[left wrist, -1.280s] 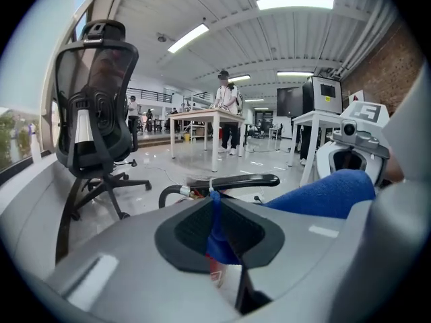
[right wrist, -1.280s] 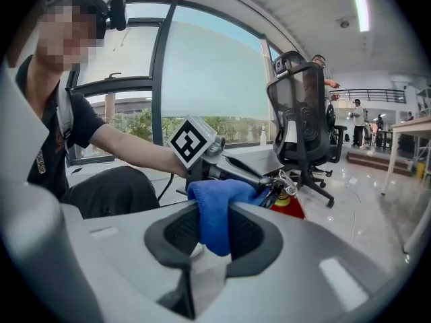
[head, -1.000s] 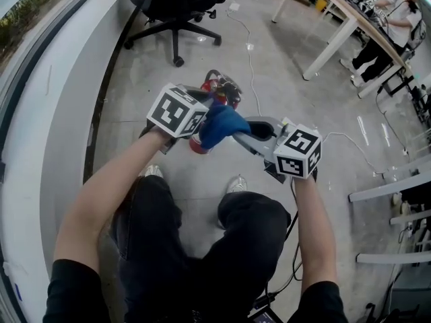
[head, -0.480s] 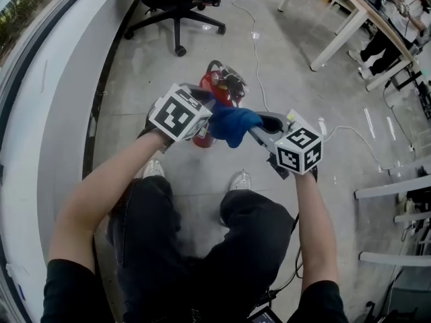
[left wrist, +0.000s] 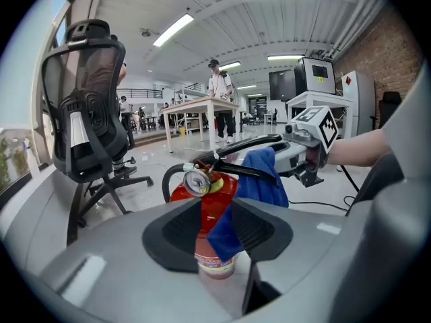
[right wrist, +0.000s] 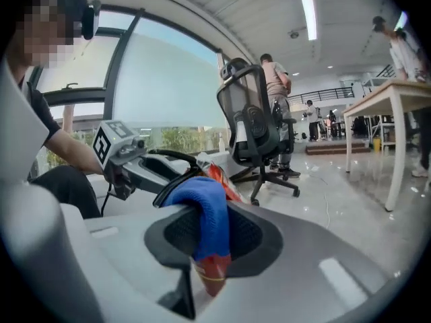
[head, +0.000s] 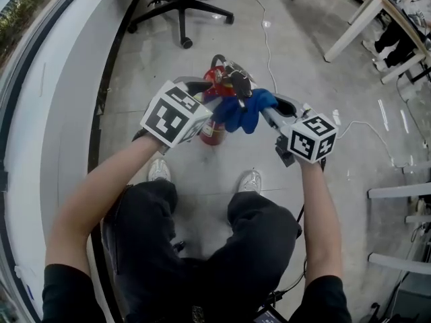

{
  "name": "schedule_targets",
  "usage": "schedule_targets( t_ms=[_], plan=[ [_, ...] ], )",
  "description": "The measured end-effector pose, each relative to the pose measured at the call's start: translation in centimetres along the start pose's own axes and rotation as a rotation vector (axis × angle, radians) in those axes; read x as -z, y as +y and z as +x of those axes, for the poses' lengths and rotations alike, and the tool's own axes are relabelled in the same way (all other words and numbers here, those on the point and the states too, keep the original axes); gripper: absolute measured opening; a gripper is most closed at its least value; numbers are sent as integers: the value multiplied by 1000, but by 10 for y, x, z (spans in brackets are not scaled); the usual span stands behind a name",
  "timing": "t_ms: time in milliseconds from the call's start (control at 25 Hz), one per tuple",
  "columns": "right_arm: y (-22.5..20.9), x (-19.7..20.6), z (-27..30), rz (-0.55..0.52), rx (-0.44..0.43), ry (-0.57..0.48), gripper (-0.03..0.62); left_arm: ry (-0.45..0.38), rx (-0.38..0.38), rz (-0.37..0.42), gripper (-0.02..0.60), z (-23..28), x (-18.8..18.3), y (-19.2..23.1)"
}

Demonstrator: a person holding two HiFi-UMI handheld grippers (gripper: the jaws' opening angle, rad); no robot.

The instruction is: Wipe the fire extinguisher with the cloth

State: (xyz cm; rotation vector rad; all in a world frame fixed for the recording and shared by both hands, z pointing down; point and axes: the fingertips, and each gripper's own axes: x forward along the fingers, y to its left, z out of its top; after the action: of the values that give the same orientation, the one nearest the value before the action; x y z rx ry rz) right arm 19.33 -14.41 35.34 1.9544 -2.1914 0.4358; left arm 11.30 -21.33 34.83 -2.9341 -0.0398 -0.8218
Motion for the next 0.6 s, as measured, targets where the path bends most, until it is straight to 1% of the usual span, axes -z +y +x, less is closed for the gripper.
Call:
schedule_targets(
  t_ms=[80,200,280,600],
  plan=[
    [-1,-12,4,-4,-9,-37,78,-12,-13,-1,144,0,-4,4],
    [-6,-22,14,-18,5,-49,78,-21,-21,-8,144,0,-8,11],
    [-12,-27,22,-21,22,-53,78,-12,-17,-5,144,0,-8,14],
    [-33,-38,61,-66,43,4,78,39,26,20,144,2,-2,25]
  ],
)
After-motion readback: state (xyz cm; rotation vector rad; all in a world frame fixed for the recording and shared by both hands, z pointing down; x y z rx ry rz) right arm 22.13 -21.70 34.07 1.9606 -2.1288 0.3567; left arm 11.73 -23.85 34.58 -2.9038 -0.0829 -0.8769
